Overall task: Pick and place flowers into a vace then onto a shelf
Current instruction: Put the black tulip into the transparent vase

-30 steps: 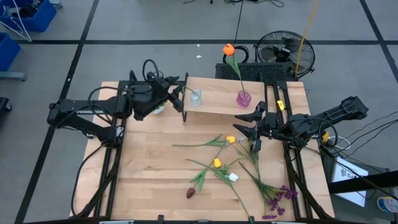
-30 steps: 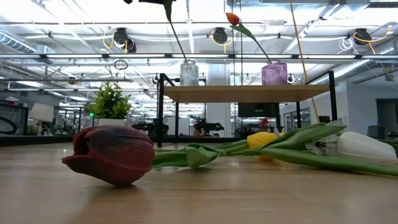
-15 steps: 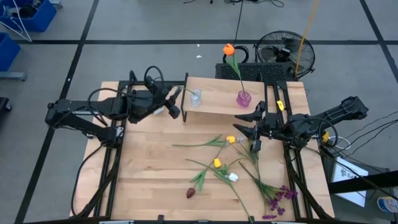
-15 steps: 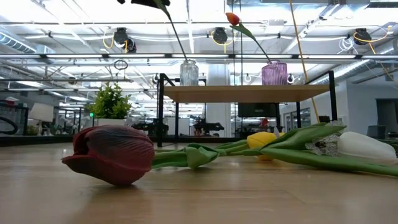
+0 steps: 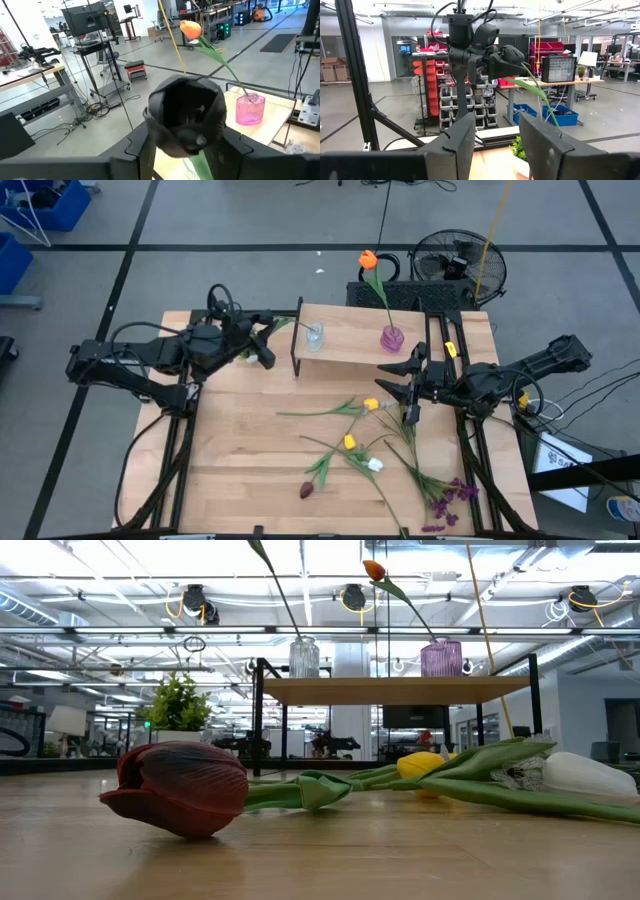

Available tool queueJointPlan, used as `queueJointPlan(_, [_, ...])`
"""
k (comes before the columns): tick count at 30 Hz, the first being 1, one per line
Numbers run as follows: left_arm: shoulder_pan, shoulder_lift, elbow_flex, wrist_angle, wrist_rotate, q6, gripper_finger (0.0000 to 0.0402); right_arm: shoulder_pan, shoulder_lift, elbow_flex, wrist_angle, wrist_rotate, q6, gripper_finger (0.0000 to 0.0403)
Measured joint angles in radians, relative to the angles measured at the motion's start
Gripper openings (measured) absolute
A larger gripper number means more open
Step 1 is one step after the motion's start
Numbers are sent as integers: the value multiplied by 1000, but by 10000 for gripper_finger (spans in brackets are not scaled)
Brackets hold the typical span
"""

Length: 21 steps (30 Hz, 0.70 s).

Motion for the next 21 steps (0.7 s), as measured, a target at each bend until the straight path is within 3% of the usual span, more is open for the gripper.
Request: queueJointPlan(21, [-24, -23, 0, -28, 62, -19, 154, 0, 0, 0, 3, 0, 1, 144])
